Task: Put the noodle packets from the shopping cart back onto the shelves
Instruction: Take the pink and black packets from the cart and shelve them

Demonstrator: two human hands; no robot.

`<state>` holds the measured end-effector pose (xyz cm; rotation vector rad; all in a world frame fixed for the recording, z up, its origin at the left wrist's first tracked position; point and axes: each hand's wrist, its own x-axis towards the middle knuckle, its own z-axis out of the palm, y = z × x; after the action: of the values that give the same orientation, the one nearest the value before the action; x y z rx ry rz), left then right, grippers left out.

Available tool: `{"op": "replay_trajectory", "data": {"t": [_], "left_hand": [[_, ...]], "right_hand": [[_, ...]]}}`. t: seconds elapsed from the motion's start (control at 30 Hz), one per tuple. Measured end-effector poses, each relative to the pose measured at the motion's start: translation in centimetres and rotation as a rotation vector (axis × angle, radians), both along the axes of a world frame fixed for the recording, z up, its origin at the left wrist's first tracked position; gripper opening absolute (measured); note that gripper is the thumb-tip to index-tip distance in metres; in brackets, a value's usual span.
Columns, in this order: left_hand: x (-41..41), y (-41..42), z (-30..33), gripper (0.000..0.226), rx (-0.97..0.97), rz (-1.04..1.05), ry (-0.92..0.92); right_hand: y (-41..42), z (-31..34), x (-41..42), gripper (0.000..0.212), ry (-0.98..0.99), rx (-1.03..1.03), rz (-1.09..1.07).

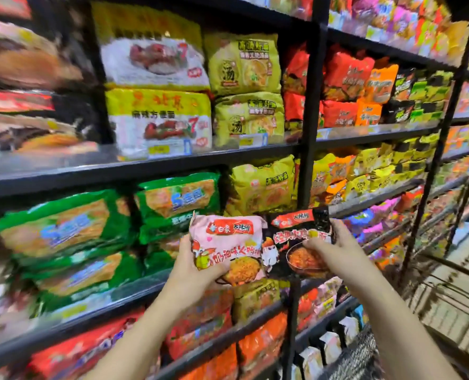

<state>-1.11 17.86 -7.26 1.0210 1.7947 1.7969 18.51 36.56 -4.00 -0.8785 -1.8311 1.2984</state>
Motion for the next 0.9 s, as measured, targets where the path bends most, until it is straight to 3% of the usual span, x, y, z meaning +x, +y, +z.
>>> {"op": "replay_trajectory", "data": {"t": [0.03,0.17,0.47,0.63,0.9], "left_hand": [[-0.5,-2.2,-0.1,0.060,0.002,0.020,0.008],[-2.7,-13.0,-0.9,0.056,-0.014,0.145,0.013],[-4.6,-32.9,-0.8,0.064,-0.004,0.415,0.060],[-5.0,-41.5,0.0,0.074,-0.007,0.575,0.117],[-4.6,-51.1,0.8,0.065,0.042,0.784,0.072]], "right_hand": [[-1.7,-0.1,-0.8,0.051,0.002,0.001,0.026],[-9.8,-0.7,-4.7,0.030,0.046,-0.024,0.090],[-26.3,-0.2,-12.0,0.029,0.019,0.071,0.363],[-33.0,0.6,-16.0,0.032,0.030,0.053,0.492],[-41.6,0.8,-23.1,0.034,0.066,0.056,0.744]]}}
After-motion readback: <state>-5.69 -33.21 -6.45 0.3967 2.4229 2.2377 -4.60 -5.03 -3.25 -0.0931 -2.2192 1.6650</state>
